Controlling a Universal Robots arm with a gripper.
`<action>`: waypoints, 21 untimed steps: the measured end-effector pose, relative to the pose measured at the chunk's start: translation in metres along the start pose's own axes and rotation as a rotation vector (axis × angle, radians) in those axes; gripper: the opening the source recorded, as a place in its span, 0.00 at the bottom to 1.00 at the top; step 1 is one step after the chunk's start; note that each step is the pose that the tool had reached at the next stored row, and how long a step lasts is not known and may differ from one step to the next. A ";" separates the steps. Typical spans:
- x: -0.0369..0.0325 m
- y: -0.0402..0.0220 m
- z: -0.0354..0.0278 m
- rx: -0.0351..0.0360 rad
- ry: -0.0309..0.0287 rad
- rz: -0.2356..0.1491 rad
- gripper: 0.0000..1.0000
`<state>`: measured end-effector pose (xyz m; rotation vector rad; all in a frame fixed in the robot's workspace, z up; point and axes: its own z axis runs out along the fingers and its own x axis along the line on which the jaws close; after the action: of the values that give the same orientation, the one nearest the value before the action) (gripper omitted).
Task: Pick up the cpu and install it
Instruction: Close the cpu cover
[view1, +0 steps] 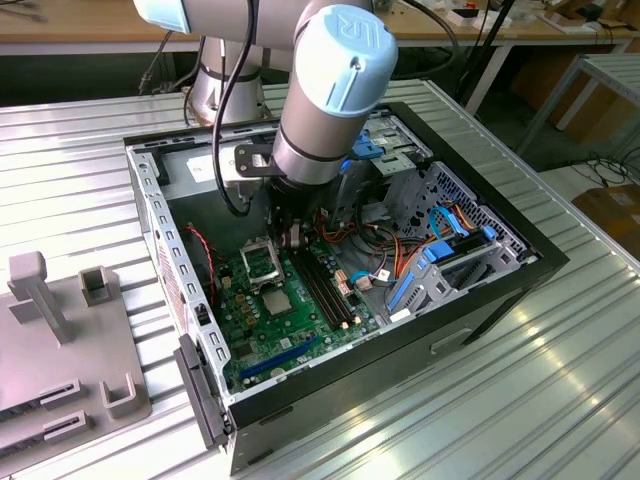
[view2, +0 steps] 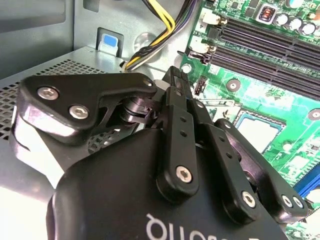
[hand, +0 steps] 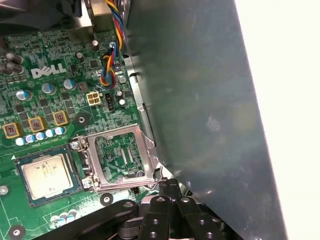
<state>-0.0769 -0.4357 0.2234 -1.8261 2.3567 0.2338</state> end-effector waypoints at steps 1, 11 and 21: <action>-0.0004 0.0001 -0.0016 -0.0011 0.0006 0.000 0.11; -0.0018 0.0003 -0.0090 -0.0044 0.0117 0.001 0.11; -0.0015 0.0016 -0.0125 -0.0051 0.0238 0.001 0.11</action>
<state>-0.0783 -0.4365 0.2360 -1.8397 2.3754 0.2198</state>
